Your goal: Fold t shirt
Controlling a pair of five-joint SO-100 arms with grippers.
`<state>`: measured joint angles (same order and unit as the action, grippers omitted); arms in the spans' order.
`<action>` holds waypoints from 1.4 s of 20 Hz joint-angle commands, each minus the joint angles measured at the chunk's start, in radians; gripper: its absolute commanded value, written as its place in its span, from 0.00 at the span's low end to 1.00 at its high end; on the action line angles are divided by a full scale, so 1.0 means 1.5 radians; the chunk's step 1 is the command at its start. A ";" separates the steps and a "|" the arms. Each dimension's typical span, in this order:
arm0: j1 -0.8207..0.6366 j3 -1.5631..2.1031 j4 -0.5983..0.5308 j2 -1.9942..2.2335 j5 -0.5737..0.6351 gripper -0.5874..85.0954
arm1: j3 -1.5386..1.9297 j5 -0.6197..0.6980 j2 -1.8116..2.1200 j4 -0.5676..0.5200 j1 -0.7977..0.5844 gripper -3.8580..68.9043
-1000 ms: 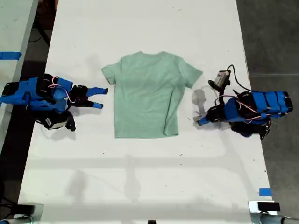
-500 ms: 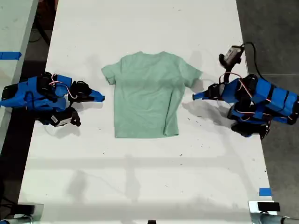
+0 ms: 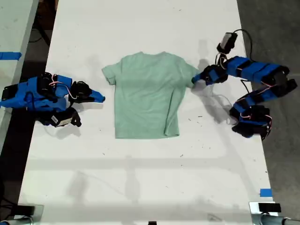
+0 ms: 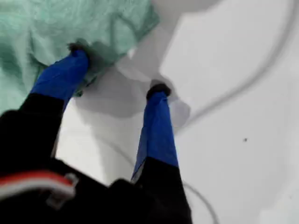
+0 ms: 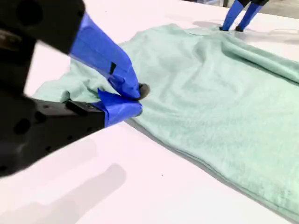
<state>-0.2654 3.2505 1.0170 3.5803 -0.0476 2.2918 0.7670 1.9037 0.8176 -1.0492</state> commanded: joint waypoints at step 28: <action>0.020 0.029 0.001 -0.003 -0.014 0.00 | -0.510 -0.032 -0.159 -0.015 0.323 0.08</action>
<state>-0.2454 3.2505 1.0170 3.5772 -0.0506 1.6291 0.7470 1.6997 0.8452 -0.6151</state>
